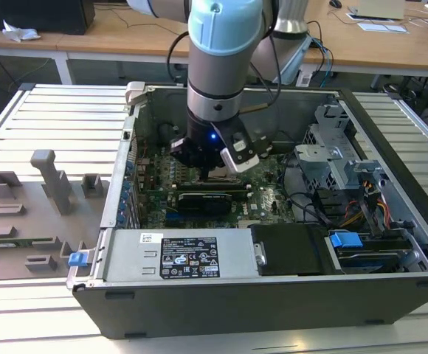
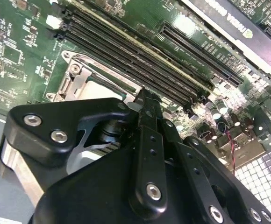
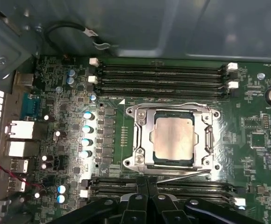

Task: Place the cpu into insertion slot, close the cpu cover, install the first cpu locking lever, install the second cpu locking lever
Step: 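Install the second cpu locking lever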

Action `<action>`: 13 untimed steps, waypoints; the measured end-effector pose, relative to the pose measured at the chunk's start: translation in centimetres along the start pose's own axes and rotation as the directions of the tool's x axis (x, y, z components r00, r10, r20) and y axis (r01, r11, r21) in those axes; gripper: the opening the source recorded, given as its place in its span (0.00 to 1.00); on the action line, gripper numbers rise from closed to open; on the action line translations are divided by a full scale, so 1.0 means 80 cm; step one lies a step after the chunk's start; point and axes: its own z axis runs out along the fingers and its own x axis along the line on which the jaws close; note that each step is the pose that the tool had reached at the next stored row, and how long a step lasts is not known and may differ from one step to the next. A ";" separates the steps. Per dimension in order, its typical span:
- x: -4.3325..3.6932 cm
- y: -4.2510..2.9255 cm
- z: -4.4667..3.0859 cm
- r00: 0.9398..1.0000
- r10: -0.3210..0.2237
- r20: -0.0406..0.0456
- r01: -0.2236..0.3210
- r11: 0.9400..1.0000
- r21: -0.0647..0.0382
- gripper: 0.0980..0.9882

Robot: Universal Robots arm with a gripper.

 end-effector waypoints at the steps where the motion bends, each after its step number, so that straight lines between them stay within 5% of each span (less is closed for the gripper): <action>1: 0.001 -0.0002 0.0009 1.000 0.000 0.000 0.000 1.000 0.000 0.01; 13: 0.014 0.0000 0.0203 1.000 -0.018 -0.003 0.018 1.000 0.000 0.01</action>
